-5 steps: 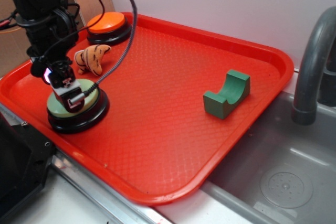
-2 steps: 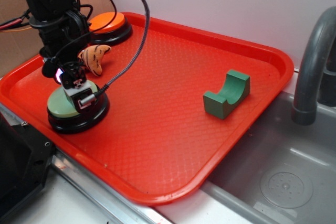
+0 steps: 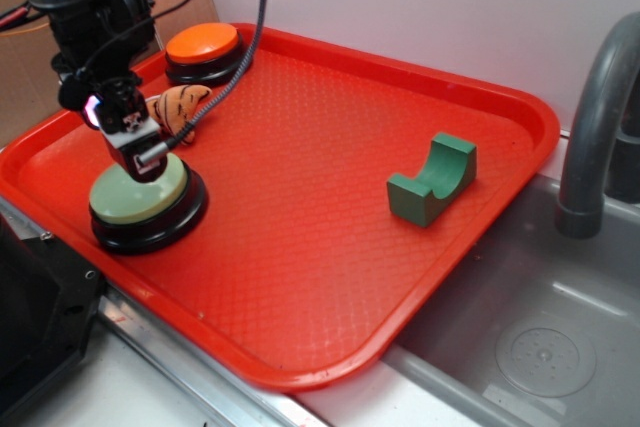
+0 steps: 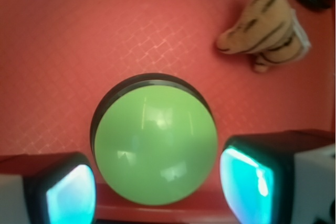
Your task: Push the green button.
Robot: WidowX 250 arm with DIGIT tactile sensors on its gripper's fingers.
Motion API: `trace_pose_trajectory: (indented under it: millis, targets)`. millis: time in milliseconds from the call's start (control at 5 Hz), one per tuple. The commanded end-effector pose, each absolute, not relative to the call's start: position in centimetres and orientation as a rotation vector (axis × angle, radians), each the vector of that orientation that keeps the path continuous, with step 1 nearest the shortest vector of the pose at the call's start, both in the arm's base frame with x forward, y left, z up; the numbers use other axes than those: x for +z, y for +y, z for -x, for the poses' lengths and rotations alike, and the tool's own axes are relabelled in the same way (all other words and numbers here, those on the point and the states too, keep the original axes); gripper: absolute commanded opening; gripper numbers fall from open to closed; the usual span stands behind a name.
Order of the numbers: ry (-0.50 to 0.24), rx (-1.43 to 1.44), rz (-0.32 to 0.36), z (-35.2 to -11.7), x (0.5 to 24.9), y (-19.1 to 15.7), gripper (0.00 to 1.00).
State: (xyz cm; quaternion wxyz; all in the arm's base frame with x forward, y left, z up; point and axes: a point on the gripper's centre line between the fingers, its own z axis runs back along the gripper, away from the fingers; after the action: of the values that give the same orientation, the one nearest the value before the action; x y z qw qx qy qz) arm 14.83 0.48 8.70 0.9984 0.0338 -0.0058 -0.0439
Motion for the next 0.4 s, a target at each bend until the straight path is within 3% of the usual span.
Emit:
trace_pose_trajectory:
  millis: [0, 200]
  targets:
    - [-0.065, -0.078, -0.071, -15.94, 11.06, 0.12, 1.00]
    - [-0.068, -0.078, -0.066, -16.10, 11.63, -0.09, 1.00]
